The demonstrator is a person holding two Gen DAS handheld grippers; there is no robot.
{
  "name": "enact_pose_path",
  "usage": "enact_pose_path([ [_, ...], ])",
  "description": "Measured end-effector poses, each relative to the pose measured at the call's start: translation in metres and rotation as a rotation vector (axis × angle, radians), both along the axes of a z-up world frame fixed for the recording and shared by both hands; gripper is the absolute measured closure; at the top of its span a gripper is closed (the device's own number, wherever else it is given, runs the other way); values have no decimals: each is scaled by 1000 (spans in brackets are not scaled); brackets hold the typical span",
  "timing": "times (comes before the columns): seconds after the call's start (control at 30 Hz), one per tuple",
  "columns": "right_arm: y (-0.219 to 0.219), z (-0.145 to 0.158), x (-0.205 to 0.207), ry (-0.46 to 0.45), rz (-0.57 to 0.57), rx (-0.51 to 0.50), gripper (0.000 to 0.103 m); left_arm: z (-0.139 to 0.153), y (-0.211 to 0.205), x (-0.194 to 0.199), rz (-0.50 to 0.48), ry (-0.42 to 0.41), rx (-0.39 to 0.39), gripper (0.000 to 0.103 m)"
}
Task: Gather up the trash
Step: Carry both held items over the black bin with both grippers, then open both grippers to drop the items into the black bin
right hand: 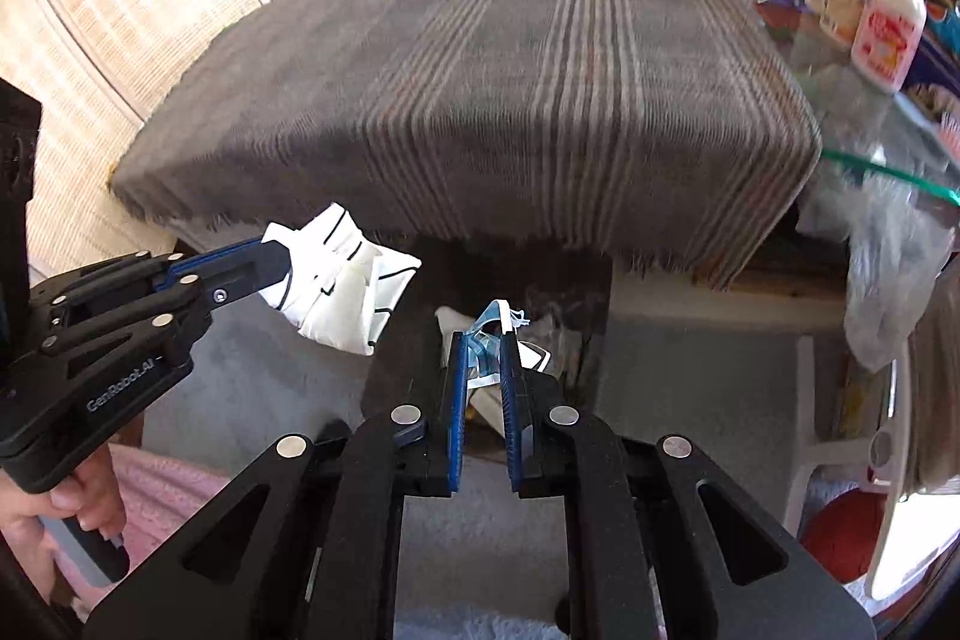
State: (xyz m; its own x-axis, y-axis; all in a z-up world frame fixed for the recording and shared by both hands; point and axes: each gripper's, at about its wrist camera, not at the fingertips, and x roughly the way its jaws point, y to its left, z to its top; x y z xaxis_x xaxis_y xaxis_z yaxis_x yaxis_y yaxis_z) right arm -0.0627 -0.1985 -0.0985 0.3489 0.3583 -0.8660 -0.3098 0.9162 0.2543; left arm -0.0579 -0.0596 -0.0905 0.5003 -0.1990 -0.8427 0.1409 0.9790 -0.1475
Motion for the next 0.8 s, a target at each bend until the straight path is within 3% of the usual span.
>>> enact_pose_path([
  [0.23, 8, -45, 4, 84, 8, 6, 91, -50, -2, 10, -39, 65, -24, 98],
  [0.7, 9, -73, 20, 116, 0, -19, 87, -79, 0, 39, -39, 142, -43, 96],
  [0.8, 10, -73, 22, 120, 5, -16, 86, -76, 4, 41, -30, 133, -54, 87],
])
